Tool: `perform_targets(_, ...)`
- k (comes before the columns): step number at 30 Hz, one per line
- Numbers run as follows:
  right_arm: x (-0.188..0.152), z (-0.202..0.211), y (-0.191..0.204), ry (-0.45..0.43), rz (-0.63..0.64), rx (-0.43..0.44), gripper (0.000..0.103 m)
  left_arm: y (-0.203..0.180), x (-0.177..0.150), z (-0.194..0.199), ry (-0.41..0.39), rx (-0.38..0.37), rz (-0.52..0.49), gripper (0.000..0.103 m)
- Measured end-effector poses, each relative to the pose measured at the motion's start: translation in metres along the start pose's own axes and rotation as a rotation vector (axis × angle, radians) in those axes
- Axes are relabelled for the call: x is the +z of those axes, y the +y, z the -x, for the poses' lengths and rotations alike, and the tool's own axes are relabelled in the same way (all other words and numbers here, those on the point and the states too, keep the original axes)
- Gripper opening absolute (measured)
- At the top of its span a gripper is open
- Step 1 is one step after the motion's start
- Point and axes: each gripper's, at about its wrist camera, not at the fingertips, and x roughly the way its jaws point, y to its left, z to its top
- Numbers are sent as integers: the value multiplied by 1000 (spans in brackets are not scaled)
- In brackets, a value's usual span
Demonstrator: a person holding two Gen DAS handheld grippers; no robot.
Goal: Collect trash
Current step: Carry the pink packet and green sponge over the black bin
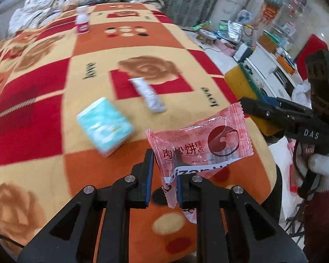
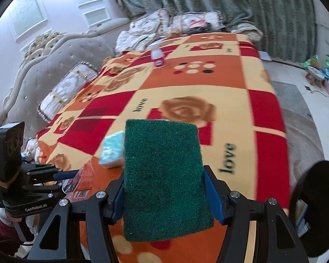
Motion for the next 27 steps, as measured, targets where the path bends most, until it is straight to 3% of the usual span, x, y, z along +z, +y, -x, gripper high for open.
perform_targets(18, -42, 72, -130, -66, -246, -195, 60, -126, 63, -71, 18, -52, -194, 15)
perform_targets(27, -59, 91, -183, -75, -352, -282, 60, -174, 86, -102, 40, -116, -215, 15)
